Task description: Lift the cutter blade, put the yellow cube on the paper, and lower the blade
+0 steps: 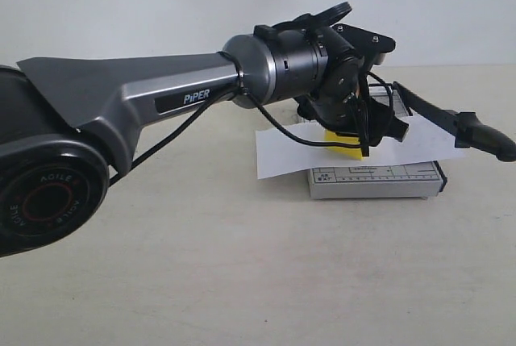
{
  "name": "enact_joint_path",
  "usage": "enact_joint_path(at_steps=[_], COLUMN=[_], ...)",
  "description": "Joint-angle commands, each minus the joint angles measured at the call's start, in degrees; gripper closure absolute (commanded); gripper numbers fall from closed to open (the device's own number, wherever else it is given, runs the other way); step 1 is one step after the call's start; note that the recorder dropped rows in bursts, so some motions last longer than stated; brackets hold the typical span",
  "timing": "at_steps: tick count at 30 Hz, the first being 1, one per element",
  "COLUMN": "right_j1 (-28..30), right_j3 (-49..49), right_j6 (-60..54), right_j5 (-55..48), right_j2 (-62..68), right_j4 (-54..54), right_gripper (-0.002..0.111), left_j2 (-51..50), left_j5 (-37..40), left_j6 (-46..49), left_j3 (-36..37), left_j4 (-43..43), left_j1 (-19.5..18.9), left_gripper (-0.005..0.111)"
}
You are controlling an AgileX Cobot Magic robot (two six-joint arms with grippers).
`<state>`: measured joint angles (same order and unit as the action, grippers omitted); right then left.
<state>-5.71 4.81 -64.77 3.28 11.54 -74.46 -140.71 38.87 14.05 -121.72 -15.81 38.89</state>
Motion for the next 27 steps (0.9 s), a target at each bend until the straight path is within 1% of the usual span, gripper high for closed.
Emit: enact_joint_path(at_steps=[1, 5, 6, 11, 13, 16, 21, 23, 24, 25, 27], right_j1=[-0.18, -0.18, -0.18, -0.18, -0.18, -0.18, -0.18, -0.18, -0.18, -0.18, -0.18], right_j3=[-0.14, -0.14, -0.14, -0.14, -0.14, -0.14, -0.14, -0.14, -0.14, -0.14, -0.14], right_j6=[-0.26, -0.26, -0.26, -0.26, -0.15, -0.15, -0.27, -0.16, -0.16, -0.16, -0.27], right_j5=[0.39, 0.39, 0.39, 0.39, 0.33, 0.33, 1.44, 1.68, 1.68, 1.68, 1.66], right_j2=[-0.3, -0.3, -0.3, -0.3, -0.3, -0.3, -0.3, -0.3, -0.3, -0.3, -0.3], right_j4=[0.19, 0.19, 0.19, 0.19, 0.19, 0.19, 0.31, 0.31, 0.31, 0.31, 0.31], right_gripper=[0.109, 0.109, 0.109, 0.109, 0.109, 0.109, 0.109, 0.109, 0.109, 0.109, 0.109], left_j2=[1.8, 4.81, 6.36, 11.99, 15.05, 20.05, 30.78, 36.0, 40.01, 41.71, 47.7], left_j5=[0.97, 1.62, 1.88, 2.25, 5.48, 12.5, 15.56, 17.2, 16.83, 16.37, 14.33], left_j6=[-0.35, -0.08, 1.46, 5.15, 6.39, 9.98, 12.89, 14.72, 14.73, 14.73, 14.18], left_j3=[-0.33, -0.33, -0.33, -0.33, -0.33, -0.33, -0.33, 0.87, 3.04, 4.19, 9.42], left_j4=[0.43, 0.32, 0.74, 5.38, 5.59, 5.79, 5.92, 5.79, 5.24, 4.6, 2.41], left_j1=[0.06, 0.06, 0.06, 0.3, 0.3, 0.3, 0.3, 0.3, 0.3, 0.3, 0.3], left_gripper=[0.037, 0.037, 0.037, 0.037, 0.037, 0.037, 0.037, 0.037, 0.037, 0.037, 0.041])
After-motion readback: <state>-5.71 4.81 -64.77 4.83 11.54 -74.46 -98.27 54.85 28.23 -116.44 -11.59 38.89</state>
